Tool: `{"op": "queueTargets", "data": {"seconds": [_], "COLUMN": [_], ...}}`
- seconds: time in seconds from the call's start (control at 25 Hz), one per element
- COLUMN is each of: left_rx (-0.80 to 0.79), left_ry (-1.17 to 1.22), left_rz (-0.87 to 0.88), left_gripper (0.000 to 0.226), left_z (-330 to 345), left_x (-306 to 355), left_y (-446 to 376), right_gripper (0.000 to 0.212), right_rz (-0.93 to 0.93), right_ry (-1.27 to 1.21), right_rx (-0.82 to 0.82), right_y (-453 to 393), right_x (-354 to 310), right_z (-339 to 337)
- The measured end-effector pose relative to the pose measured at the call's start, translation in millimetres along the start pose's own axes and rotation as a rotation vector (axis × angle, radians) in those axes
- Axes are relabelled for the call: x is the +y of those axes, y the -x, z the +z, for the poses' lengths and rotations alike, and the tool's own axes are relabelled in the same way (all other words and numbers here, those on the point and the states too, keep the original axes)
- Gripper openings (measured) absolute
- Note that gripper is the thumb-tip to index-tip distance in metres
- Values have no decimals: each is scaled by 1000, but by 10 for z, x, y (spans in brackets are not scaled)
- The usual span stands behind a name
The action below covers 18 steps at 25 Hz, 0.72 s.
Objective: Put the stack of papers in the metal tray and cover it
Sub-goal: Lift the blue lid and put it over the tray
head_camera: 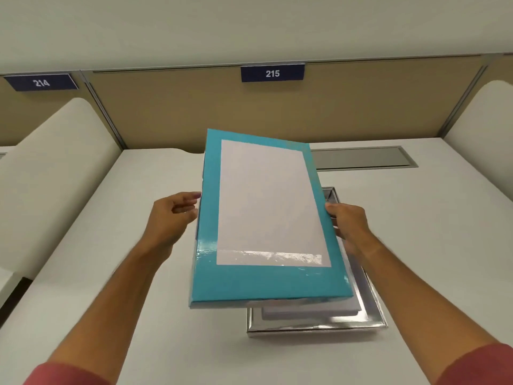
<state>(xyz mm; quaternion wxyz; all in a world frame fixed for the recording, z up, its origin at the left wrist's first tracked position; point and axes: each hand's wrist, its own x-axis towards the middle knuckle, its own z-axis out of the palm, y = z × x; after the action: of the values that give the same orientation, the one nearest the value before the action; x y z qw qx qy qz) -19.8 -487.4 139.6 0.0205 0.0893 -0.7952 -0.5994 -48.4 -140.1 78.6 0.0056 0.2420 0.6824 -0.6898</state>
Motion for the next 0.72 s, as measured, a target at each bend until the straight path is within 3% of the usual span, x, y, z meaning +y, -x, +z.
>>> {"op": "queueTargets", "data": {"seconds": [0.2, 0.32, 0.44, 0.72], "left_rx": [-14, -11, 17, 57], "left_ry": [50, -19, -76, -128], "left_rz": [-186, -213, -258, -357], "left_gripper": [19, 28, 22, 11], "left_z": [478, 733, 954, 1229], "left_x": [-96, -146, -192, -309], "left_y": [-90, -110, -114, -123], "right_gripper": [8, 8, 2, 22], "right_rz": [-14, 7, 20, 69], "right_ry": [140, 180, 231, 292], "right_rx": [-31, -65, -83, -70], "right_y": [-83, -158, -237, -426], "right_x": [-53, -67, -52, 151], "right_z": [-505, -748, -926, -1038]}}
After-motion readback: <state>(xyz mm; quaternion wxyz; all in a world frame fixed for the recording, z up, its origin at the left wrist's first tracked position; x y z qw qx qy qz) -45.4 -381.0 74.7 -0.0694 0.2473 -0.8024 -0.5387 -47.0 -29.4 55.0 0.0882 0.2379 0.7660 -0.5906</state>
